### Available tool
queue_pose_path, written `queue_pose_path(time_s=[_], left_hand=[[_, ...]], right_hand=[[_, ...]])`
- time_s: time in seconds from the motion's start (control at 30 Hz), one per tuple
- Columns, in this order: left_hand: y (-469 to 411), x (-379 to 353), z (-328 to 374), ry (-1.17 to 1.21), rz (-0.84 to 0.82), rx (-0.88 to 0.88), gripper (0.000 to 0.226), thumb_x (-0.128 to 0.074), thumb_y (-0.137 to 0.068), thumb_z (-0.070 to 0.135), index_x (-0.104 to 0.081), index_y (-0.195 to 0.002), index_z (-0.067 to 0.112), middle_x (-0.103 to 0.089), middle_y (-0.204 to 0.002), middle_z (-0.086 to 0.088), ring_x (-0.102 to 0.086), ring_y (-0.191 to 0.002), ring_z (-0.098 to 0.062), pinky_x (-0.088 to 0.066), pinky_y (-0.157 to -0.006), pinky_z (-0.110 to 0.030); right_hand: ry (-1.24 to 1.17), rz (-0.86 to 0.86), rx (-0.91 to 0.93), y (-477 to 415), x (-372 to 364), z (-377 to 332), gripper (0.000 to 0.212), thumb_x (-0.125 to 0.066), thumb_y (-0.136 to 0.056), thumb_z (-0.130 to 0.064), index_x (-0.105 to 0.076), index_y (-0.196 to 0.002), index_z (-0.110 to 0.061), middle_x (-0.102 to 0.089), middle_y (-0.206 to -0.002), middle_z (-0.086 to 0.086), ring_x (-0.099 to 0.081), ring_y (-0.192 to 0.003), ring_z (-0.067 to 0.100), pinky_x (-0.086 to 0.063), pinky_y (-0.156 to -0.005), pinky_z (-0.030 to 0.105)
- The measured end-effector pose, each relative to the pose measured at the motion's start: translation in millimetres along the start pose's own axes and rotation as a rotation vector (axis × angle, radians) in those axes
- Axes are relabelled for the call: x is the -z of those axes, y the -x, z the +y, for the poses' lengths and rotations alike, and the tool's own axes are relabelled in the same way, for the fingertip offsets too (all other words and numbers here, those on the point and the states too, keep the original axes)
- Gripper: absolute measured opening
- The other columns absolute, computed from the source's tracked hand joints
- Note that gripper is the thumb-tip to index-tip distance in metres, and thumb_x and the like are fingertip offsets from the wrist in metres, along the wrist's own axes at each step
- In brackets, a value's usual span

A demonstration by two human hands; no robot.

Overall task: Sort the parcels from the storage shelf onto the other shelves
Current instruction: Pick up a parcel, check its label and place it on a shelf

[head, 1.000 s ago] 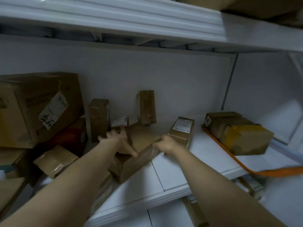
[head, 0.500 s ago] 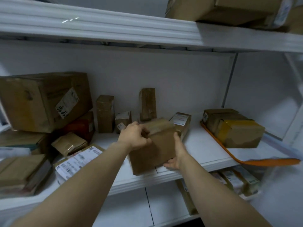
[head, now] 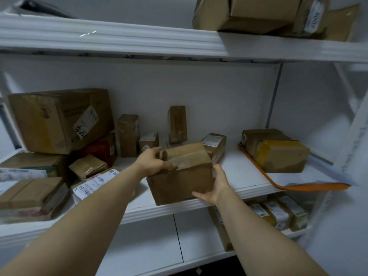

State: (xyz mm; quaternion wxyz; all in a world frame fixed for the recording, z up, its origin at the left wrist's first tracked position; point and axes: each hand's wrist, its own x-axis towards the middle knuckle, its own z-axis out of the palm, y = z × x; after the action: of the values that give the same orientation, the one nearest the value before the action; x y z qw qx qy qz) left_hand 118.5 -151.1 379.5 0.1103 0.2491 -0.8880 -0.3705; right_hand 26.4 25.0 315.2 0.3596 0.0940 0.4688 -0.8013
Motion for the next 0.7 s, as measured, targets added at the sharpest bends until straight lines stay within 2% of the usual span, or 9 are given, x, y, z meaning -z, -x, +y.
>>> queue_pose_path(time_s=[0.1,0.17,0.27,0.37,0.43,0.5,0.57,0.6,0.7], left_hand=[[-1,4,-2,-0.179,0.151,0.179,0.113,-0.082,-0.064,0.051,-0.019,-0.15,0.015,-0.031,-0.148,-0.014,-0.031,-0.135,-0.033,-0.032,-0.11,-0.043],[0,5,-2,-0.022,0.078,0.32,0.112,-0.088,-0.058,0.044,-0.026,-0.143,0.006,-0.041,-0.138,-0.014,-0.041,-0.128,-0.031,-0.038,-0.107,-0.041],[8,0,5,0.156,-0.016,0.279,0.065,-0.087,-0.064,0.021,-0.049,-0.114,0.004,-0.054,-0.106,-0.005,-0.053,-0.104,-0.023,-0.044,-0.092,-0.033],[14,-2,15,0.131,-0.02,0.179,0.055,-0.09,-0.058,0.014,-0.054,-0.1,0.008,-0.061,-0.096,-0.004,-0.059,-0.104,-0.024,-0.049,-0.087,-0.031],[16,-1,25,0.173,-0.02,0.13,0.057,-0.087,-0.062,0.009,-0.049,-0.104,0.008,-0.058,-0.097,-0.005,-0.059,-0.097,-0.023,-0.05,-0.081,-0.032],[16,-4,35,0.291,-0.038,0.086,0.046,-0.074,-0.078,0.011,-0.046,-0.113,0.007,-0.056,-0.098,-0.007,-0.057,-0.089,-0.022,-0.051,-0.074,-0.033],[20,-10,52,0.415,-0.055,0.049,0.02,-0.055,-0.09,0.021,-0.049,-0.103,0.007,-0.054,-0.091,-0.01,-0.056,-0.086,-0.026,-0.051,-0.08,-0.04],[22,-14,62,0.472,-0.056,0.052,0.018,-0.048,-0.092,0.026,-0.051,-0.096,0.009,-0.055,-0.087,-0.011,-0.056,-0.085,-0.028,-0.049,-0.083,-0.042],[24,-30,87,0.531,-0.044,0.052,0.051,-0.054,-0.086,0.053,-0.053,-0.11,0.008,-0.06,-0.1,-0.013,-0.059,-0.089,-0.028,-0.048,-0.079,-0.036]], right_hand=[[-0.019,-0.024,0.006,4,0,-1,0.033,-0.056,-0.089,-0.045,-0.054,-0.095,-0.012,-0.058,-0.102,0.015,-0.049,-0.113,0.038,-0.038,-0.104,0.058],[-0.047,-0.031,0.009,4,3,2,0.037,-0.055,-0.09,-0.046,-0.054,-0.106,-0.013,-0.058,-0.108,0.017,-0.048,-0.118,0.039,-0.038,-0.103,0.058],[-0.064,-0.024,0.013,6,9,3,0.044,-0.053,-0.091,-0.045,-0.051,-0.12,-0.011,-0.056,-0.121,0.021,-0.048,-0.121,0.041,-0.037,-0.104,0.06],[-0.042,-0.027,0.024,19,17,-5,0.03,-0.046,-0.088,-0.025,-0.054,-0.108,-0.004,-0.056,-0.114,0.021,-0.053,-0.11,0.039,-0.038,-0.1,0.058],[0.022,-0.004,0.061,28,25,-16,0.024,-0.04,-0.086,-0.019,-0.056,-0.094,-0.003,-0.056,-0.108,0.019,-0.054,-0.098,0.036,-0.041,-0.095,0.054],[0.057,0.021,0.082,39,37,-30,0.029,-0.043,-0.088,-0.031,-0.057,-0.092,-0.006,-0.057,-0.11,0.019,-0.054,-0.096,0.035,-0.044,-0.091,0.051],[0.08,0.044,0.07,51,51,-44,0.056,-0.053,-0.081,-0.062,-0.061,-0.103,-0.011,-0.061,-0.114,0.018,-0.056,-0.102,0.034,-0.049,-0.083,0.045],[0.086,0.066,0.046,59,58,-49,0.072,-0.057,-0.071,-0.075,-0.061,-0.107,-0.012,-0.062,-0.114,0.017,-0.057,-0.103,0.034,-0.05,-0.08,0.042],[0.093,0.134,0.012,80,82,-61,0.099,-0.07,-0.044,-0.085,-0.061,-0.112,-0.014,-0.064,-0.113,0.017,-0.06,-0.102,0.035,-0.052,-0.077,0.042]])
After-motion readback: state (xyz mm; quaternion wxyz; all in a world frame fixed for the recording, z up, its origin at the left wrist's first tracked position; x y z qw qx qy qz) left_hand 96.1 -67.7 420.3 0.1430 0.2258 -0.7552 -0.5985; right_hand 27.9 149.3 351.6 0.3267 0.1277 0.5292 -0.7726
